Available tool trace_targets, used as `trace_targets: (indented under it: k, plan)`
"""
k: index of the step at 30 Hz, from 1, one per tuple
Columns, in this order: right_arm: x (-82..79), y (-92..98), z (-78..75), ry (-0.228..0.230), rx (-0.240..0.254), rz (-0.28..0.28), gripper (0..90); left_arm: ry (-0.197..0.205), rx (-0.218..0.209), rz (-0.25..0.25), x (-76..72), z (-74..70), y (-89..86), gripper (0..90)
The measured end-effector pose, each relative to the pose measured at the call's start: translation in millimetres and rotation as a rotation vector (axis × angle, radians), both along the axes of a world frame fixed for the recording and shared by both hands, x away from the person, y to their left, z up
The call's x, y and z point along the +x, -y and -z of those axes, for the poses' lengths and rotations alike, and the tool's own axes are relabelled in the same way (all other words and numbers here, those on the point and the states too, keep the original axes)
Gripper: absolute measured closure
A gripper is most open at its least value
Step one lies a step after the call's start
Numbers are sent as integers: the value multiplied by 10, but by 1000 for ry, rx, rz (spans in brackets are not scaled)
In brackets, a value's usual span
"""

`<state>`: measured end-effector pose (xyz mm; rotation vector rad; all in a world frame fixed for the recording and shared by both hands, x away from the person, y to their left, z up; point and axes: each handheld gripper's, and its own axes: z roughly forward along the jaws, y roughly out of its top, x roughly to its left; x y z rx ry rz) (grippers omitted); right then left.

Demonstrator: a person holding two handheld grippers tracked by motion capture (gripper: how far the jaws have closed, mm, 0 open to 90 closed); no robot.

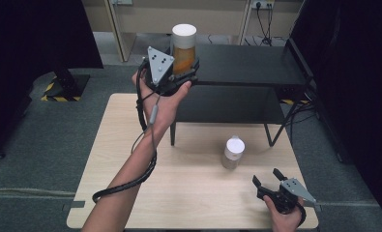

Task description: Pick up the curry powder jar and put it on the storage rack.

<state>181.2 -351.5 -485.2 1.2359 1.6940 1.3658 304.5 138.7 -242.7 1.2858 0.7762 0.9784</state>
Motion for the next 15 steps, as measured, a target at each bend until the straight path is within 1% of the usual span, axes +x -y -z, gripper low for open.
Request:
trace_targets:
  k: [7,9,12,15]
  plan:
    - [0,-3,0,0,0,1,112,7,7,21,-106,134,-51,180]
    - [-3,-9,1,2,-3,1,112,11,13,26,-130,165,-59,180]
    - [-2,-5,2,2,-2,1,112,18,7,36,-181,221,-75,180]
    - [-3,-3,3,2,0,1,112,27,12,45,-219,259,-79,180]
